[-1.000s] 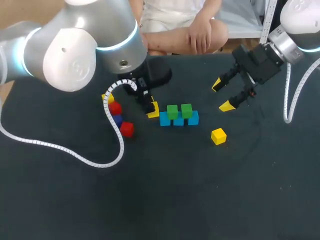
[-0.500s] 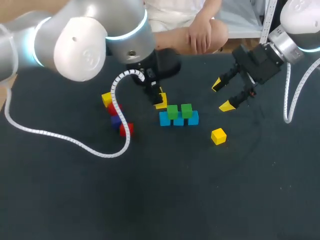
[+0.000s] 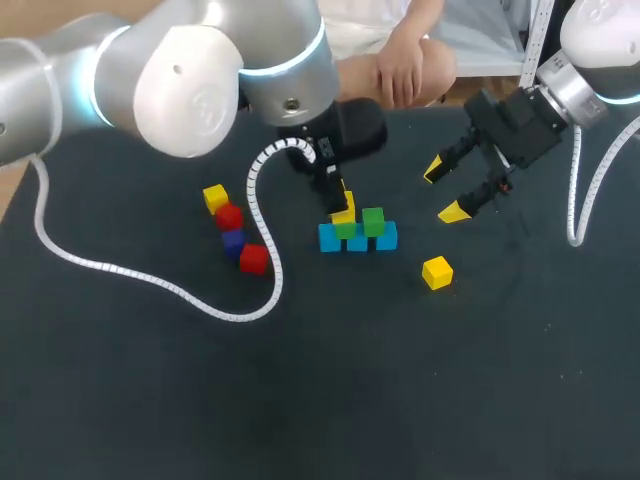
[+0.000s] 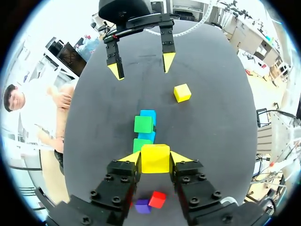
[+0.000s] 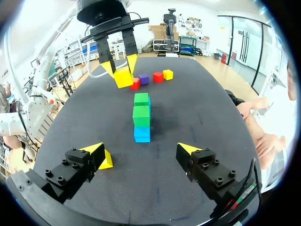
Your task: Place the blue cubes, place green cubes on the blue cubes, place the yellow cubes on the green cubes, then place the red cubes on the yellow cubes, and place purple cube on the red cubes.
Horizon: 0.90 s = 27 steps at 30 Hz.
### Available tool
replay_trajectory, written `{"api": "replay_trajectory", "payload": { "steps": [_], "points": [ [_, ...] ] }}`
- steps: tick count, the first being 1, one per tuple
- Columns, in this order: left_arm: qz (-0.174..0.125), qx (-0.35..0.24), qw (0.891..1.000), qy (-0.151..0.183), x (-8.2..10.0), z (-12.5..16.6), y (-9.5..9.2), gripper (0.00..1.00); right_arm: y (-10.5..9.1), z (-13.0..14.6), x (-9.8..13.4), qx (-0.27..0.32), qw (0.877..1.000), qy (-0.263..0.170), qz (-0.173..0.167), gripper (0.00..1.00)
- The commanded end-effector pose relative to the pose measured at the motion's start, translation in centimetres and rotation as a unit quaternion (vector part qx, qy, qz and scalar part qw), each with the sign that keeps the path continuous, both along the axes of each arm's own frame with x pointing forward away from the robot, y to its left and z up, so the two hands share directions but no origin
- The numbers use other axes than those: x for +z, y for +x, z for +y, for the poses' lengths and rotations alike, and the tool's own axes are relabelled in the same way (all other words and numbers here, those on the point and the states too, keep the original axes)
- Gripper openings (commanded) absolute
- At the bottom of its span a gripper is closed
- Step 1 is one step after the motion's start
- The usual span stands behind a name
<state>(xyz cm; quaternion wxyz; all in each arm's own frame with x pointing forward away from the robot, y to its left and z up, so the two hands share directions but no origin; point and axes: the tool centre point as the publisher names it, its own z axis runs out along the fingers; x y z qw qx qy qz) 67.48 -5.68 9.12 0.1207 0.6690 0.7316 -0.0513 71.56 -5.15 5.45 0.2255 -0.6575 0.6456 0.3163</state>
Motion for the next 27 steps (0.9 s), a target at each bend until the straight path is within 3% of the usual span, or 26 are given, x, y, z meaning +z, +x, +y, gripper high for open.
{"api": "replay_trajectory", "payload": {
  "steps": [1,7,27],
  "points": [
    [0.007,0.001,1.000,0.006,0.05,-0.37,0.38,0.00,-0.10,0.00,0.03,-0.001,1.000,0.000,-0.001,1.00],
    [0.001,-0.033,0.999,0.008,0.13,-1.05,0.52,0.00,-0.10,0.00,0.03,-0.001,1.000,0.000,-0.001,1.00],
    [-0.001,-0.032,0.999,0.009,0.16,-1.12,0.52,0.00,-0.10,0.00,0.03,-0.001,1.000,0.000,-0.001,1.00]
  ]
}}
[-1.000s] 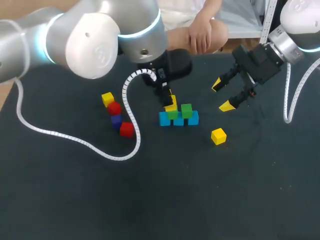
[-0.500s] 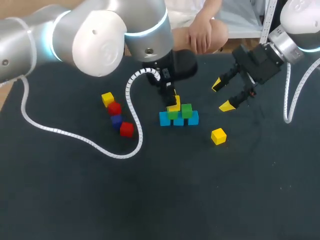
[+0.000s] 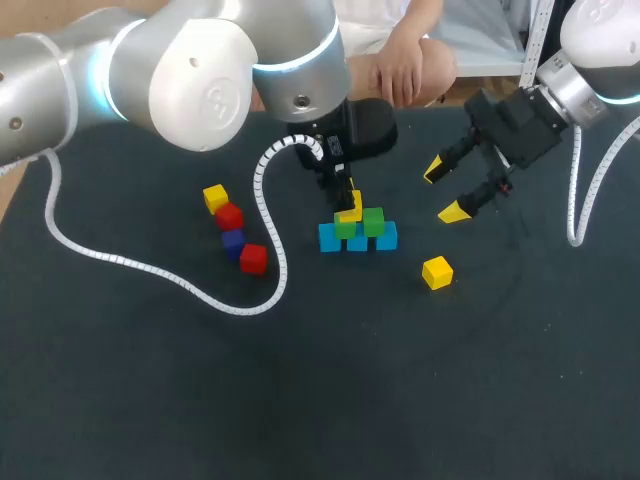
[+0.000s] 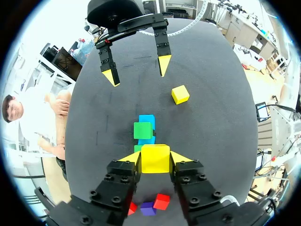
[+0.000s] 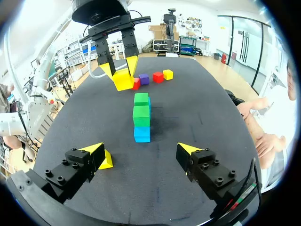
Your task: Place the blue cubes, place green cubes on the blue cubes, place the yellow cubes on the green cubes, then place the red cubes on the yellow cubes, and place purple cube on the red cubes.
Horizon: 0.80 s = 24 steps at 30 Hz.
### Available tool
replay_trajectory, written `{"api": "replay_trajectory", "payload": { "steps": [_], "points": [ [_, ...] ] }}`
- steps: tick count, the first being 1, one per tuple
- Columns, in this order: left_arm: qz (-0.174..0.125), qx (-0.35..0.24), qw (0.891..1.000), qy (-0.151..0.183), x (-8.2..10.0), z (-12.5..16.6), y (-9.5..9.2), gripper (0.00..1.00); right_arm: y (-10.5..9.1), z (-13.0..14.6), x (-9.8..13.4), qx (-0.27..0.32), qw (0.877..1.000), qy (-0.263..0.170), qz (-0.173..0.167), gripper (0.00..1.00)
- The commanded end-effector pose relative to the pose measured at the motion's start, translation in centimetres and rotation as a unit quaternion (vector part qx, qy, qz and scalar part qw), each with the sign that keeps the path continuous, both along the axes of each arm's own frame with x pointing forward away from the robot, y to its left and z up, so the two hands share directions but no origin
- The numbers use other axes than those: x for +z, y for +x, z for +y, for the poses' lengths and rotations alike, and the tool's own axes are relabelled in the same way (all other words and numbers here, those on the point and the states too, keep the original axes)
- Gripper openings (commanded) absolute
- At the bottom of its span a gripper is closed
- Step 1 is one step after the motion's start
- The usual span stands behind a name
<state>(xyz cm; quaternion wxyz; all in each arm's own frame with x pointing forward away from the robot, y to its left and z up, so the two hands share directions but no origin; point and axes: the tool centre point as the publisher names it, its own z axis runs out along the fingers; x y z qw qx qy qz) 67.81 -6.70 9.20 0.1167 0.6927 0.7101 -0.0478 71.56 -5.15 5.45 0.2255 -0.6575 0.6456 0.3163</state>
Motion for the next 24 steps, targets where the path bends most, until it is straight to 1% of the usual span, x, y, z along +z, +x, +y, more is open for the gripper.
{"api": "replay_trajectory", "payload": {
  "steps": [1,13,18,24],
  "points": [
    [0.002,-0.001,1.000,0.002,0.09,-0.10,0.20,0.00,-0.10,0.00,0.03,-0.001,1.000,0.000,-0.001,1.00],
    [0.004,0.004,1.000,0.004,0.04,-0.14,0.15,0.00,-0.10,0.00,0.03,-0.001,1.000,0.000,-0.001,1.00],
    [0.018,0.016,0.999,0.032,0.14,-0.52,0.02,0.00,-0.10,0.00,0.03,-0.001,1.000,0.000,-0.001,1.00],
    [0.016,0.024,0.999,0.030,0.13,-0.45,0.19,0.00,-0.10,0.00,0.03,-0.001,1.000,0.000,-0.001,1.00]
  ]
}}
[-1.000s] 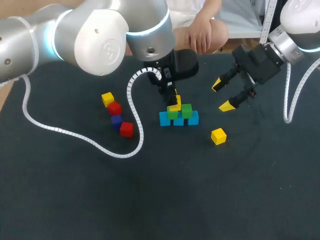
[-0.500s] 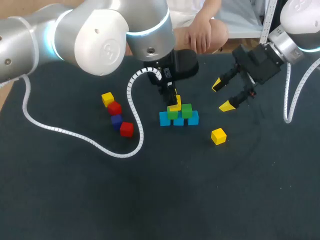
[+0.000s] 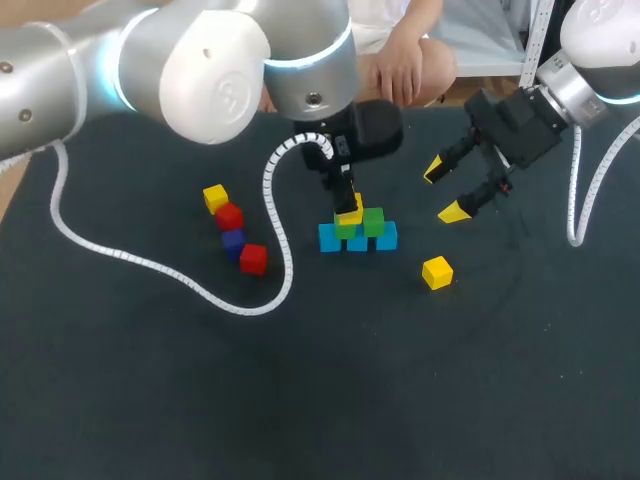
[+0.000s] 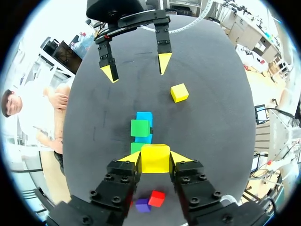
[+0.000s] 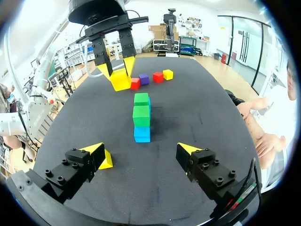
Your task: Place the blue cubes, place green cubes on the blue cubes, place the yellow cubes on the green cubes, then place the red cubes on the yellow cubes, and place purple cube on the red cubes.
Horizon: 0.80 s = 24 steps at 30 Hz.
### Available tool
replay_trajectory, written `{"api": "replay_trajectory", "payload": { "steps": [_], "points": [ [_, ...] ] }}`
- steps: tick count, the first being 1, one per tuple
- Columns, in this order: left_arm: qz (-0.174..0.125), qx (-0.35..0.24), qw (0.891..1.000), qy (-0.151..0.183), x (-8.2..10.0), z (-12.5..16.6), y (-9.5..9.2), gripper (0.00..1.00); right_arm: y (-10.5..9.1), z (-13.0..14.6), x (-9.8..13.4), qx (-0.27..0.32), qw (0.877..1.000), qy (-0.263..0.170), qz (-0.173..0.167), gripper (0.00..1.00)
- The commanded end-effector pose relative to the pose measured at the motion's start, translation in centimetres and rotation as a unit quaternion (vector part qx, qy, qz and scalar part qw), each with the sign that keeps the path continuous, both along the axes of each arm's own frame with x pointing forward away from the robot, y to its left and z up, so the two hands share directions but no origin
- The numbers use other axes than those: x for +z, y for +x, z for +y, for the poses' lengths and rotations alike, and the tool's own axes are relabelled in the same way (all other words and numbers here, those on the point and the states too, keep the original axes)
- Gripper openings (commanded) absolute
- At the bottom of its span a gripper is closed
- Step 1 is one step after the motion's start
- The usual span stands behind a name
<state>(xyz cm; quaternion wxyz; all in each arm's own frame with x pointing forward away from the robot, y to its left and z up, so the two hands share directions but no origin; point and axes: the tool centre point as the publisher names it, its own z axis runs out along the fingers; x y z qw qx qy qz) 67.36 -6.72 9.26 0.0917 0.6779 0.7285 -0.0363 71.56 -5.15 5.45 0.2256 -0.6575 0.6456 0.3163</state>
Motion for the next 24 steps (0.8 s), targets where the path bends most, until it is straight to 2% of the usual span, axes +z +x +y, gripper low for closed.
{"api": "replay_trajectory", "payload": {
  "steps": [1,11,24],
  "points": [
    [0.003,0.001,1.000,0.005,0.1,-0.6,0.7,0.00,-0.1,0.0,0.0,-0.001,1.000,0.000,-0.001,1.00],
    [0.004,0.014,1.000,0.005,-0.8,-2.2,0.8,0.00,-0.1,0.0,0.0,-0.001,1.000,0.000,-0.001,1.00],
    [0.003,0.023,1.000,0.005,-1.4,-2.4,0.9,0.00,-0.1,0.0,0.0,-0.001,1.000,0.000,-0.001,1.00]
  ]
}}
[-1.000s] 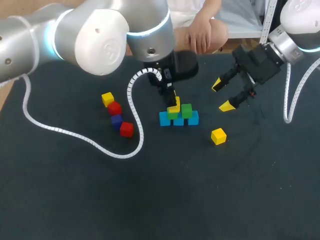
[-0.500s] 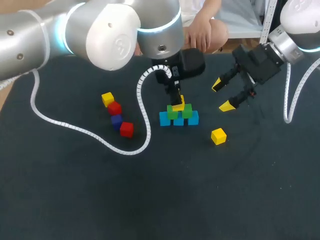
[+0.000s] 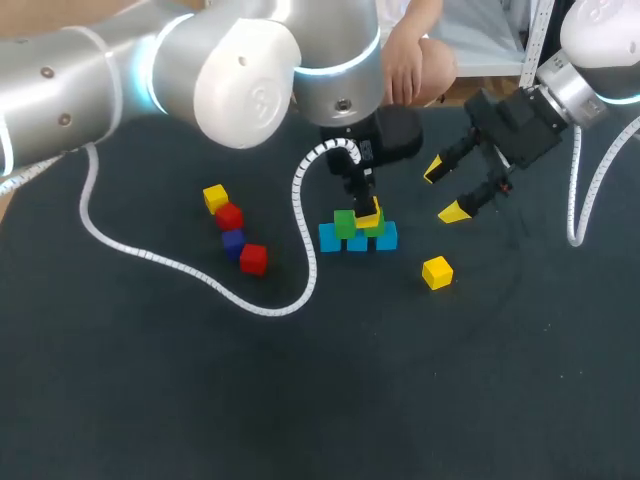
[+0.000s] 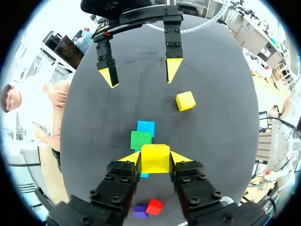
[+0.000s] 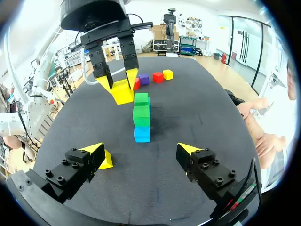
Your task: Place the blue cubes, place green cubes on the blue cubes, place the yellow cubes on the green cubes, then place the red cubes on the yellow cubes, and place purple cube on the red cubes.
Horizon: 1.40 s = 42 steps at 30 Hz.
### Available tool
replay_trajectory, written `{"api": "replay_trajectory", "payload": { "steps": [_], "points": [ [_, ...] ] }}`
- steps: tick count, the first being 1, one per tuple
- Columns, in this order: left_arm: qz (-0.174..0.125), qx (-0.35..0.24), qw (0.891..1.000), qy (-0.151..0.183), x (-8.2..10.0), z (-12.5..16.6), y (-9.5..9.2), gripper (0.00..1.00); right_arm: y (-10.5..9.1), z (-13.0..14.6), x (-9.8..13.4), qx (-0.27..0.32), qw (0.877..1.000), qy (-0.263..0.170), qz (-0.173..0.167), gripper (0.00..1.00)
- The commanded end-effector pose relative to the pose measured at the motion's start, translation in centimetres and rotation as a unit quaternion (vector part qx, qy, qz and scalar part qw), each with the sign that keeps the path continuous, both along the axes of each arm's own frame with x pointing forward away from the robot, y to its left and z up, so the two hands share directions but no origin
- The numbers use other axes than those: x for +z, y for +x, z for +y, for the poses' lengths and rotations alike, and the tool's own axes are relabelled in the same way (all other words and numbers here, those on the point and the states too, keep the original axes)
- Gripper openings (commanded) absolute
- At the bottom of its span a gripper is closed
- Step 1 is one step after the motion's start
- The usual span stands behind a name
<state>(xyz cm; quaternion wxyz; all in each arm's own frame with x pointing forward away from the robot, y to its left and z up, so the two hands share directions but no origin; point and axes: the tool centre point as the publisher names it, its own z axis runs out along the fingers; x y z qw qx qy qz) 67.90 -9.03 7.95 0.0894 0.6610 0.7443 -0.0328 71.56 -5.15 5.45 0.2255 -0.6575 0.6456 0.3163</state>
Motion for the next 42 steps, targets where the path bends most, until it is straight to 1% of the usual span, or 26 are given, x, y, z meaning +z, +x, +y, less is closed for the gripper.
{"api": "replay_trajectory", "payload": {
  "steps": [1,11,17,27,32,42],
  "points": [
    [0.002,-0.002,1.000,0.002,-0.2,-0.1,0.5,0.00,-0.1,0.0,0.0,-0.001,1.000,0.000,-0.001,1.00],
    [0.001,-0.010,1.000,0.005,-0.4,0.0,1.2,0.00,-0.1,0.0,0.0,-0.001,1.000,0.000,-0.001,1.00],
    [0.001,-0.013,1.000,0.002,-0.5,-0.2,1.3,0.00,-0.1,0.0,0.0,-0.001,1.000,0.000,-0.001,1.00],
    [0.001,-0.003,1.000,0.005,0.0,-0.2,-0.2,0.00,-0.1,0.0,0.0,-0.001,1.000,0.000,-0.001,1.00],
    [0.000,0.002,1.000,0.010,-0.1,0.2,-0.6,0.00,-0.1,0.0,0.0,-0.001,1.000,0.000,-0.001,1.00],
    [-0.007,-0.001,1.000,0.015,-0.1,0.5,0.4,0.00,-0.1,0.0,0.0,-0.001,1.000,0.000,-0.001,1.00]
  ]
}}
